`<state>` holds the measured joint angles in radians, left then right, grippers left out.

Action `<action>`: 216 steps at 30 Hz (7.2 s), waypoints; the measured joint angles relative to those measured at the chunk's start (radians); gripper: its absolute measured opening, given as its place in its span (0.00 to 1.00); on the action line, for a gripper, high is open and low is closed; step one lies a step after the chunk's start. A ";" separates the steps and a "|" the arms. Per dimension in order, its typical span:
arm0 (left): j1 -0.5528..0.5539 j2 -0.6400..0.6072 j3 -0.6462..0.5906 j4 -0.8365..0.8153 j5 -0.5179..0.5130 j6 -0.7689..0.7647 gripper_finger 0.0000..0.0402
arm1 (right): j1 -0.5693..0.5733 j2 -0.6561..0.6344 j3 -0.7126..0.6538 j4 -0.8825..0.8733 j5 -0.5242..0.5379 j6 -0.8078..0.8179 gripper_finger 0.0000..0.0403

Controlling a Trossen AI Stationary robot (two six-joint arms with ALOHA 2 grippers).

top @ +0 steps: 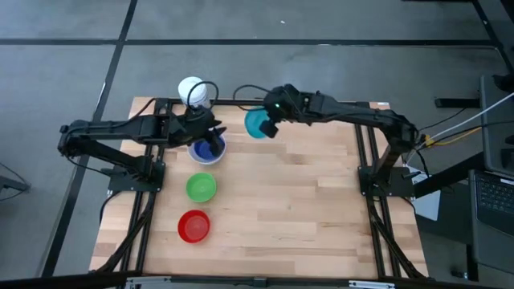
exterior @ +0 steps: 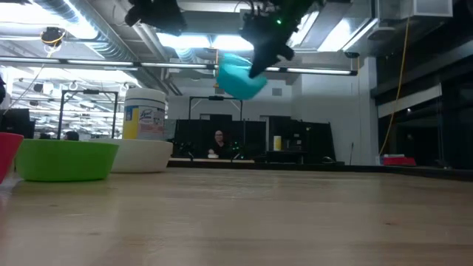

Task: Nest bowls inside each other
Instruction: Stack the light blue bowl on top of the blue bowl, then stack the green bowl on top of the light blue bowl

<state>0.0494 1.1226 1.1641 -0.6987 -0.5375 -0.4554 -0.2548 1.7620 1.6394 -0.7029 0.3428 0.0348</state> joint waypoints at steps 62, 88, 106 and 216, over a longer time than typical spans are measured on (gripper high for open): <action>0.239 0.152 0.083 0.069 -0.072 0.144 0.00 | 0.065 -0.006 0.417 0.026 -0.669 0.010 0.48; 0.306 -0.370 -0.224 -0.358 0.252 0.137 0.00 | 0.272 -0.277 0.429 -0.457 -0.475 0.069 0.37; 0.527 -0.323 -0.485 -0.115 0.424 0.206 0.00 | 0.343 -0.348 0.428 -0.484 -0.409 0.137 0.36; 0.530 -0.814 -0.338 -0.222 0.703 0.194 0.13 | 0.236 -0.120 -0.186 0.490 -0.885 0.353 0.33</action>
<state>0.5797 0.3089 0.8265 -0.9208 0.1659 -0.2617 -0.0187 1.6420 1.4530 -0.2131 -0.5420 0.3876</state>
